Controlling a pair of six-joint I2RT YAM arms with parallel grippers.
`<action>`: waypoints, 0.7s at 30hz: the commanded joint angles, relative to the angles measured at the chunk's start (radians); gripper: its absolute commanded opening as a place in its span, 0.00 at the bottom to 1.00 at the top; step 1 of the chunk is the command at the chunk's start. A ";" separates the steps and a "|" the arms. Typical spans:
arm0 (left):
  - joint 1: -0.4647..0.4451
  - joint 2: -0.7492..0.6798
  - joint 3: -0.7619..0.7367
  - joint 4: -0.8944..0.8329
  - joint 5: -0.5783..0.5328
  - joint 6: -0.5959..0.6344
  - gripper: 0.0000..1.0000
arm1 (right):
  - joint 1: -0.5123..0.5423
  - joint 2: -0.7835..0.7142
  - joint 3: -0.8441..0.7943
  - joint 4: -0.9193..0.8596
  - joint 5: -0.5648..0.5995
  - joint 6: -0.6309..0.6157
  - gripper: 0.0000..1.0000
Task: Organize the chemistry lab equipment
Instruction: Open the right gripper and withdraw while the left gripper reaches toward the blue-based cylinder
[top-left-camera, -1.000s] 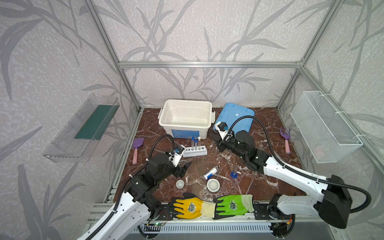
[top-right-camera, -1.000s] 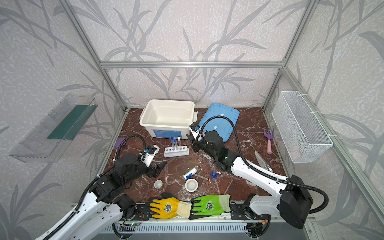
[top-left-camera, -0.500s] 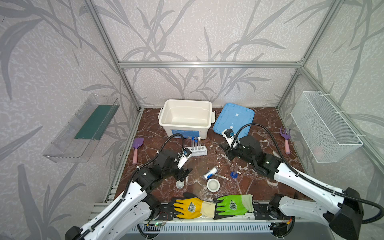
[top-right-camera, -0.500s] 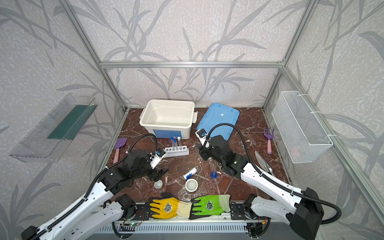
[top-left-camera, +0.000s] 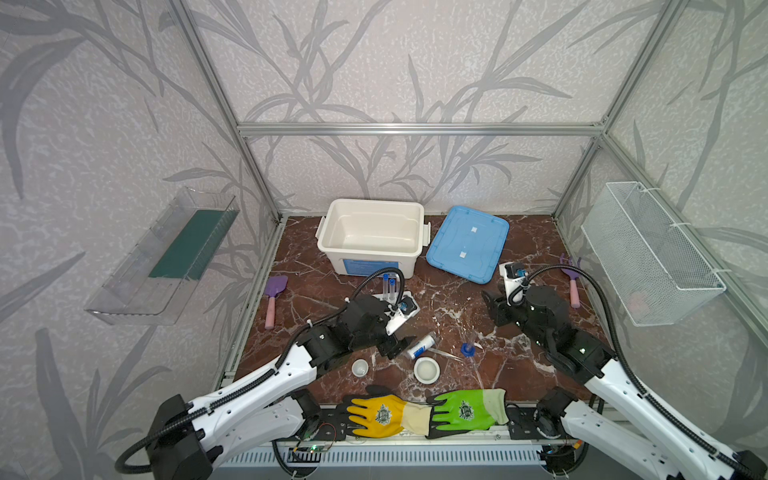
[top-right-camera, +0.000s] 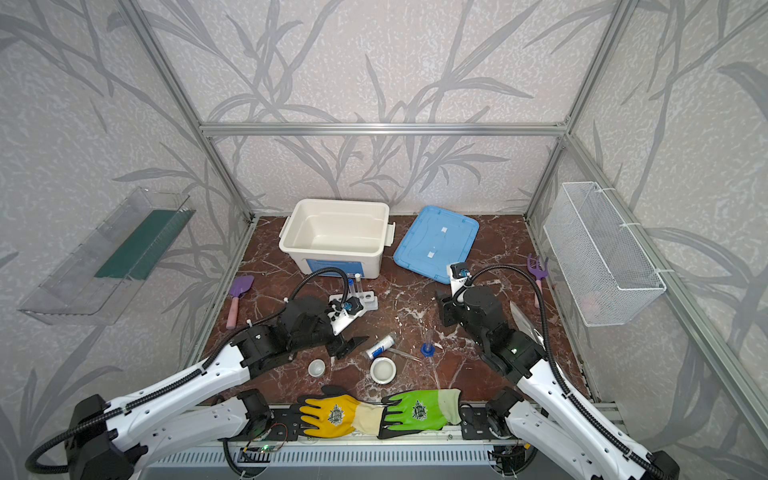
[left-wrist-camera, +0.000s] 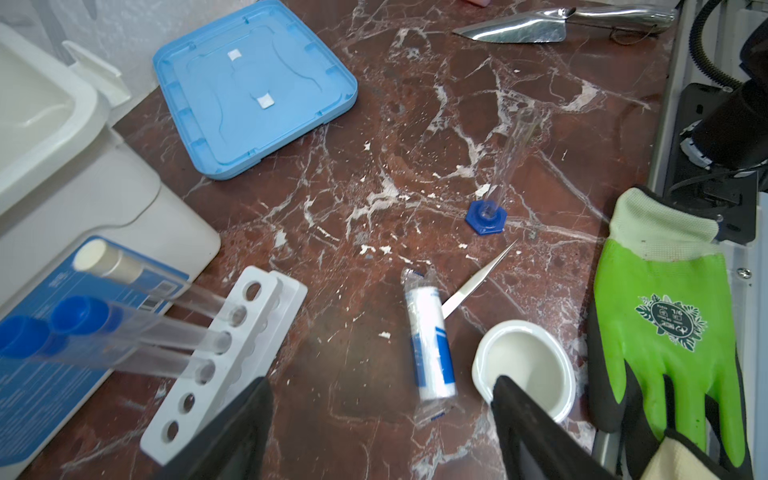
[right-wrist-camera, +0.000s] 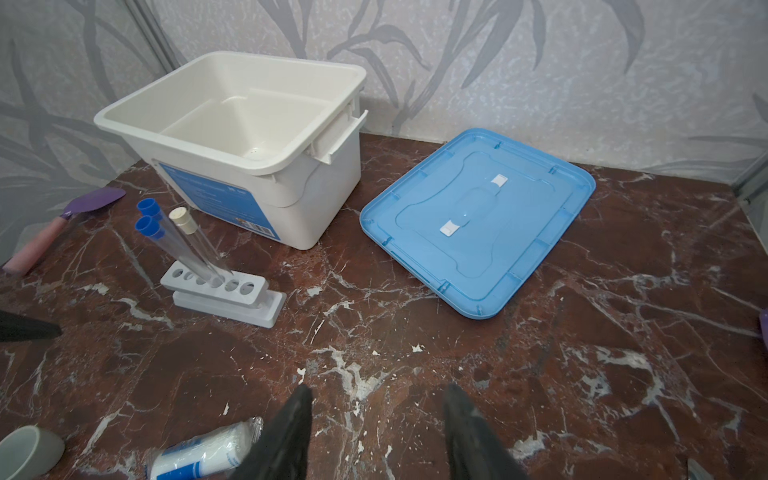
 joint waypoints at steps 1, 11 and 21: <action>-0.063 0.079 0.021 0.200 -0.036 -0.008 0.83 | -0.044 -0.033 -0.017 -0.029 -0.039 0.062 0.52; -0.198 0.419 0.042 0.657 -0.055 -0.114 0.83 | -0.122 -0.067 -0.037 0.025 -0.099 0.075 0.52; -0.240 0.625 0.114 0.848 -0.012 -0.155 0.83 | -0.145 -0.076 -0.046 0.057 -0.110 0.052 0.51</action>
